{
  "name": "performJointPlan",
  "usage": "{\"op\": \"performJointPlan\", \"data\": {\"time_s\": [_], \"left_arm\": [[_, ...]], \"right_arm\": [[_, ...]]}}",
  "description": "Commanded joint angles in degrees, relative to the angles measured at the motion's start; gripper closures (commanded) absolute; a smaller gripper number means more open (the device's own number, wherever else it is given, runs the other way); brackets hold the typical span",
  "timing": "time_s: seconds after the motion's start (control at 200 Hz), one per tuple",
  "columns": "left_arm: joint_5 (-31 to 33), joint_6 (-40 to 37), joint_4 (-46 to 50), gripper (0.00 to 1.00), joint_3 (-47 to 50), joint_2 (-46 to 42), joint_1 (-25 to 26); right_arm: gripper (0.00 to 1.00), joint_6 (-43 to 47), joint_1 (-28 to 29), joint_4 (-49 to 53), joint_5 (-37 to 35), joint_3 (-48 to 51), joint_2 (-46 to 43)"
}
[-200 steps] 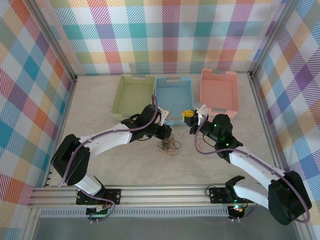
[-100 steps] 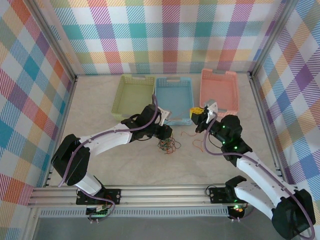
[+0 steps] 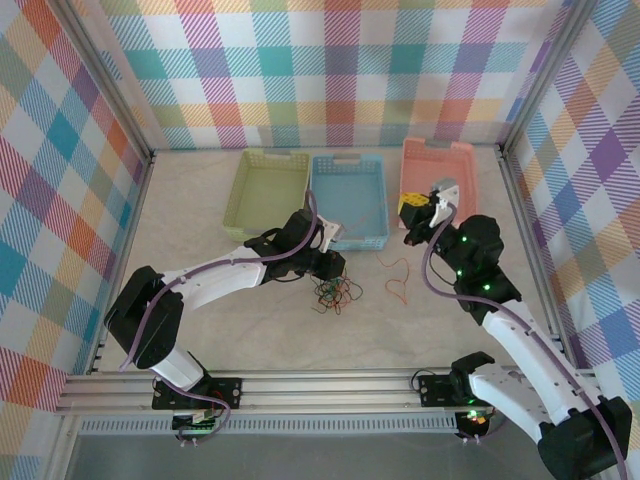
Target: Untangle the cables
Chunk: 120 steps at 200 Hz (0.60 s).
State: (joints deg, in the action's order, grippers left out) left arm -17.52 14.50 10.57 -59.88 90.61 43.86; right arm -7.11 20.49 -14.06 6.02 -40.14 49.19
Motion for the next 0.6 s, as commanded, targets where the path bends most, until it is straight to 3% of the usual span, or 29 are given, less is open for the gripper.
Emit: {"op": "performJointPlan", "data": {"time_s": [0.0,0.3,0.595], "left_arm": [[-1.18,-0.59,1.47,0.87,-1.53,0.55,0.85],[-1.03,-0.49,1.56,0.86,-1.62,0.62,0.83],[-0.59,-0.31,2.0,0.86,-1.92,0.99,0.81]], "right_arm": [[1.0,-0.9,-1.23,1.54,-2.81,-2.77,-1.23],[1.0,-0.75,-2.32,2.86,-3.43,-6.57,-1.53],[1.0,-0.41,-2.33,1.19,-0.85,-19.51,2.46]]}}
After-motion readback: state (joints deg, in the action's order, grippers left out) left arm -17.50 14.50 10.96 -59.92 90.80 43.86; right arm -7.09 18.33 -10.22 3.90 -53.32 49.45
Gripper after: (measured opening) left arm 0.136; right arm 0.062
